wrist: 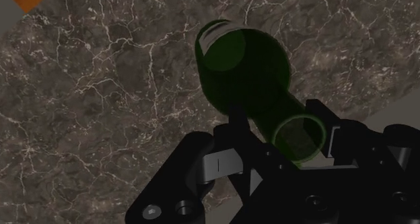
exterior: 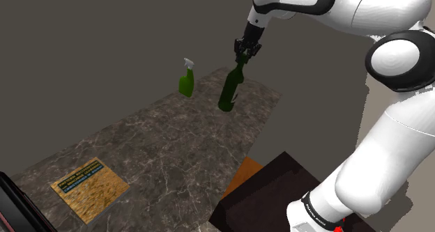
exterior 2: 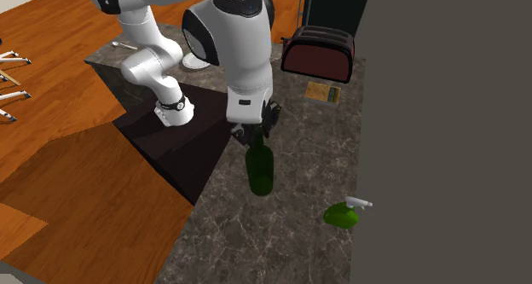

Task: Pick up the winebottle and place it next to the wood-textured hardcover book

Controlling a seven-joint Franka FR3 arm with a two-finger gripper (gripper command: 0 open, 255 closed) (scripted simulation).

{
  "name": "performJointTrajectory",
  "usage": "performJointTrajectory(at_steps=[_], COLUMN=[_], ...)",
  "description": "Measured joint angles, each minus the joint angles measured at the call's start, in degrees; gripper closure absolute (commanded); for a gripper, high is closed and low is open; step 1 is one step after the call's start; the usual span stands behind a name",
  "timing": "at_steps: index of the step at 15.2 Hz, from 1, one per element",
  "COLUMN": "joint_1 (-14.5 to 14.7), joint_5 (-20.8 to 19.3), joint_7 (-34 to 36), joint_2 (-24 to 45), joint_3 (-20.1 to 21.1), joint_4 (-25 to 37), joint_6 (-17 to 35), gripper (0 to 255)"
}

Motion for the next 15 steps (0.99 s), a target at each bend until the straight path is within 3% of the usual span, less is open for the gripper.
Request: performJointTrajectory(at_steps=[10,15], joint_1=[7.4,11.0], joint_5=[-1.4,-2.0], joint_7=[13.0,19.6], joint_2=[-3.6,-3.1], joint_3=[5.6,8.5], joint_4=[-4.9,-4.3], joint_6=[2.0,2.1], gripper=[255,255])
